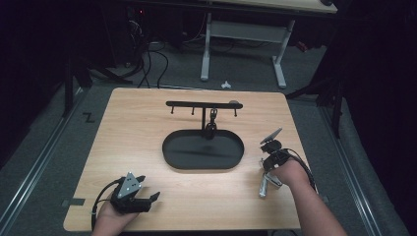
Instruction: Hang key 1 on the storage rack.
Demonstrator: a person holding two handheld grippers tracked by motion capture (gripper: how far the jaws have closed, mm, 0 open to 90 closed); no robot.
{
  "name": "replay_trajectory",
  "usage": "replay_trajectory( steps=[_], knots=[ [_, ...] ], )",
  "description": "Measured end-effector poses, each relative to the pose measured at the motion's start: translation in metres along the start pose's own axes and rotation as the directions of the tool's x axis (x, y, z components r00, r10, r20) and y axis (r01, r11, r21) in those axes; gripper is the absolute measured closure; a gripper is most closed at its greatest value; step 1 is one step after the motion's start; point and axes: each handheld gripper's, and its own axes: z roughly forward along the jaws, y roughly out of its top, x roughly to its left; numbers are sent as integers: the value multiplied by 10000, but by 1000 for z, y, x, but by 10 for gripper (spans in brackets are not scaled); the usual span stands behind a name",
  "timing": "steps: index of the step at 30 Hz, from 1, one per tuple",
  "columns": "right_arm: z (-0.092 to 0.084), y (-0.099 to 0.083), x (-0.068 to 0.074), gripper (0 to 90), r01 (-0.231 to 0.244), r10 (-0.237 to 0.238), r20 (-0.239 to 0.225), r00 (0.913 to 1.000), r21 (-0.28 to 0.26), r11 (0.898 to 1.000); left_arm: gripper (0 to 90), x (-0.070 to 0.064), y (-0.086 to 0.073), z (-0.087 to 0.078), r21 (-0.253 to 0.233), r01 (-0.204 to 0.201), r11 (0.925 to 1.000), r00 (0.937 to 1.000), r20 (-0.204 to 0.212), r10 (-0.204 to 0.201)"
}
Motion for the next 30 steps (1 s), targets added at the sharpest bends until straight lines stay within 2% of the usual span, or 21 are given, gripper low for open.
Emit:
replay_trajectory(
  steps=[1, 13, 21, 30],
  knots=[
    [1, 0, -2, 830, -23, 22, 88, 10000, 76, 10000, 213, 0, 0, 0, 5, -5, 10000, 10000, -1, 5],
    [6, -1, -5, 809, -120, 121, -78, 9999, 128, 9998, 213, -1, 0, 1, 50, -12, 10000, 10000, 41, 12],
    [5, 3, -5, 821, -187, 187, -4, 9998, 418, 9990, 213, -1, 0, 0, 10, -18, 10000, 10000, 42, 18],
    [6, 2, -11, 818, -427, 431, -173, 9989, 203, 9989, 214, -2, 1, 0, -1, -89, 10000, 9999, 82, 89]
  ],
)
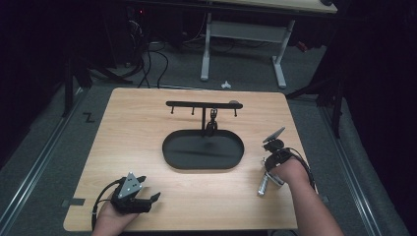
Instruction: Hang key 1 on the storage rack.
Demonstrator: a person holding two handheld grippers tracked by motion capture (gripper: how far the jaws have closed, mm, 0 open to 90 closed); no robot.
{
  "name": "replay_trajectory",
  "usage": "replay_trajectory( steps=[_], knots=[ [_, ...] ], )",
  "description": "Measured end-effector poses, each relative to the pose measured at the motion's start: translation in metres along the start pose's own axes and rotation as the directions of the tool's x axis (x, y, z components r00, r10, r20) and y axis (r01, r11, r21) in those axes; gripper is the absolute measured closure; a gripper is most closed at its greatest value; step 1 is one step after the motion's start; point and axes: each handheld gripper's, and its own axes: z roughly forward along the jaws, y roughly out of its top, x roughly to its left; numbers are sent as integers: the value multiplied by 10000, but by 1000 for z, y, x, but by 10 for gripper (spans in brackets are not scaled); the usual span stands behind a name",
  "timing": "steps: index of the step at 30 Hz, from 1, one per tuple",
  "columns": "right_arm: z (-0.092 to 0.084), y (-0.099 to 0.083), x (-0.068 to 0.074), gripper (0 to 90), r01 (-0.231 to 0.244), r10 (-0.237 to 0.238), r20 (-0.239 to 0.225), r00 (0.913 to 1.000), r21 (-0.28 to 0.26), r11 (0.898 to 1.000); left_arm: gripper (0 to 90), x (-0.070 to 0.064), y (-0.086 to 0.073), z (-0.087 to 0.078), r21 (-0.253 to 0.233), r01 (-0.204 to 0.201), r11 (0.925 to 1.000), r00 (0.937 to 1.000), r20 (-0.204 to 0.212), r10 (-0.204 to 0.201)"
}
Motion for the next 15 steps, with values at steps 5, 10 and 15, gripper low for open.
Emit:
replay_trajectory(
  steps=[5, 10, 15],
  knots=[
    [-1, 0, 3, 845, 322, -319, 270, 9991, -95, 9994, 215, -1, 0, 1, 25, -15, 10000, 10000, 34, 15],
    [-10, 0, 5, 848, 559, -559, 3, 9984, -212, 9982, 215, 0, 0, 1, -17, 30, 10000, 10000, 54, -30],
    [-34, -1, 6, 847, 637, -668, -389, 9970, -752, 9951, 216, -1, 2, 2, -147, -51, 9999, 10000, 50, 51]
  ],
)
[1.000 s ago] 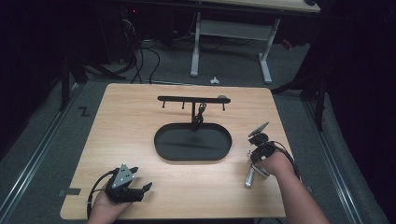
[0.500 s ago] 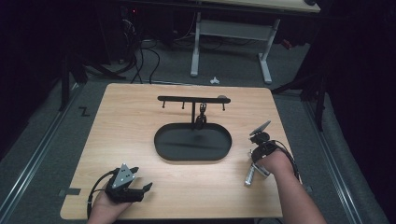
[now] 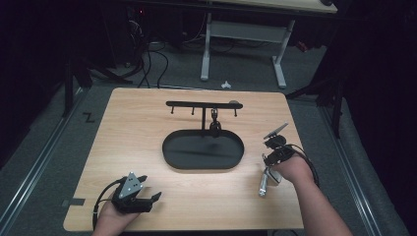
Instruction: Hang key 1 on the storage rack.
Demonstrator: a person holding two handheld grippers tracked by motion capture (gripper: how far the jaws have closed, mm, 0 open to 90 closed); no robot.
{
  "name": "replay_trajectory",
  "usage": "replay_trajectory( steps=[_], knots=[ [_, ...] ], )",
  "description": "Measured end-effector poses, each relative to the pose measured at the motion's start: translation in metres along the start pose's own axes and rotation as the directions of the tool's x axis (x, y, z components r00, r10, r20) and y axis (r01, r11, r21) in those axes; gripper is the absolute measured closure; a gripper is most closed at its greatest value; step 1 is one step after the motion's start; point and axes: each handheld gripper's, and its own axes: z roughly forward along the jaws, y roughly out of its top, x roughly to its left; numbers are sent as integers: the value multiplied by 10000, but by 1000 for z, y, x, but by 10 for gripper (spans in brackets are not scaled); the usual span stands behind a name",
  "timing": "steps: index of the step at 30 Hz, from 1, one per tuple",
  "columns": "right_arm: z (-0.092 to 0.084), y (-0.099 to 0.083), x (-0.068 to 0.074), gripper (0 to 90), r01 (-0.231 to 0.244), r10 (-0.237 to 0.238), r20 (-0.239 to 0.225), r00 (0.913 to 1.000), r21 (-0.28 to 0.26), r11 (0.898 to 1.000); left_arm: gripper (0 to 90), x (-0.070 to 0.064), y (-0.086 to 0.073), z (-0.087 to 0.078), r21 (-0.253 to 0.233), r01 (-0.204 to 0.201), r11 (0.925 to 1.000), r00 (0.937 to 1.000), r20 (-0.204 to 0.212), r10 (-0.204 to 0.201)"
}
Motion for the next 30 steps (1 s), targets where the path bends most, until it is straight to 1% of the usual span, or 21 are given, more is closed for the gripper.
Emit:
replay_trajectory(
  steps=[1, 3, 6, 11, 15, 18, 22, 24, 27, 30],
  knots=[
    [-3, 0, 0, 848, -33, 33, -64, 10000, -69, 10000, 216, 0, 1, 0, 27, -70, 10000, 10000, 7, 70],
    [-8, -1, 1, 848, -27, 24, -161, 9999, -182, 9998, 216, -1, 1, 1, -46, -61, 10000, 10000, 1, 61],
    [-17, -1, 3, 848, -17, 11, -182, 9998, -317, 9995, 215, -2, 3, 1, -165, -85, 9998, 9999, -57, 84],
    [-35, 0, 5, 848, -65, 32, -445, 9990, -745, 9972, 216, -1, 4, 1, -283, -104, 9995, 9999, -115, 101],
    [-47, 2, 7, 848, -25, -14, -424, 9991, -919, 9958, 217, -1, 4, 0, -352, -112, 9993, 9998, -168, 106],
    [-56, 4, 8, 848, -89, 41, -443, 9990, -1094, 9940, 217, -1, 4, -1, -399, -100, 9992, 9998, -178, 93],
    [-65, 5, 9, 848, -66, 1, -502, 9987, -1296, 9915, 218, -1, 4, -2, -422, -117, 9990, 9997, -205, 108],
    [-70, 6, 9, 848, -50, -28, -542, 9985, -1439, 9896, 218, -1, 3, -2, -461, -59, 9989, 9997, -232, 49],
    [-77, 7, 10, 848, -7, -64, -454, 9989, -1547, 9880, 219, 0, 3, -2, -453, -58, 9990, 9997, -248, 46],
    [-81, 7, 10, 848, -3, -82, -481, 9988, -1742, 9847, 219, -1, 3, -2, -413, -85, 9991, 9997, -233, 75]
  ],
)
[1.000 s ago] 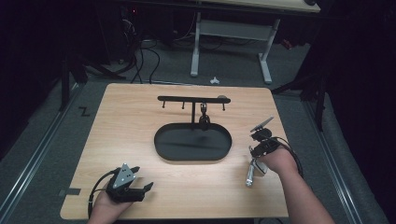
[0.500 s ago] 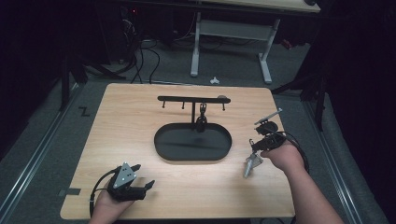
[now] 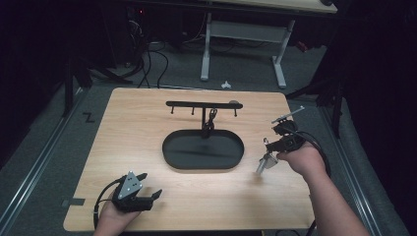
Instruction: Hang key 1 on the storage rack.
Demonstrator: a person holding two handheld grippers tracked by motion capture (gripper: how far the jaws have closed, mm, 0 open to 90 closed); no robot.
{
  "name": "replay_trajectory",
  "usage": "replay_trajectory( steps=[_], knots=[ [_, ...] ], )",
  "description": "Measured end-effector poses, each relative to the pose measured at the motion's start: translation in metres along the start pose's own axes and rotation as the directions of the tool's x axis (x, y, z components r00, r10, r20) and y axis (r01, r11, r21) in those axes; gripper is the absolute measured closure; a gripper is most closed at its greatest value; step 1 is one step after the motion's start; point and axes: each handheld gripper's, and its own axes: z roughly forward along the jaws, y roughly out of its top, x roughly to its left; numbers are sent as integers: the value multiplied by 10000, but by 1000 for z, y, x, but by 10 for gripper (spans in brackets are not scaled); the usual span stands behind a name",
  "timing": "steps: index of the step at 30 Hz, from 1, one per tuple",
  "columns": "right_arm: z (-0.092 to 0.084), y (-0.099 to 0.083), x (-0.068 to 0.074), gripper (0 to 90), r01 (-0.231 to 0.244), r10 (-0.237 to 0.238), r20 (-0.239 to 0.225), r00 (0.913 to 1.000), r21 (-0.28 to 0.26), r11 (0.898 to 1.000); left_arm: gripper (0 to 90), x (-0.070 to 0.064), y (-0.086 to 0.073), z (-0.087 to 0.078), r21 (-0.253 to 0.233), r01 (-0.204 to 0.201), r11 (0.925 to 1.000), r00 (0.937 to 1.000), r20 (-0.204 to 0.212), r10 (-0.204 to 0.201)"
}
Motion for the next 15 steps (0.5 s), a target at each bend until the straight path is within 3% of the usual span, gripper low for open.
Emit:
replay_trajectory(
  steps=[15],
  knots=[
    [3, 10, 7, 848, 106, -107, -166, 9998, -56, 9999, 220, 0, -1, 0, -61, -19, 10000, 10000, 86, 20]
  ],
)
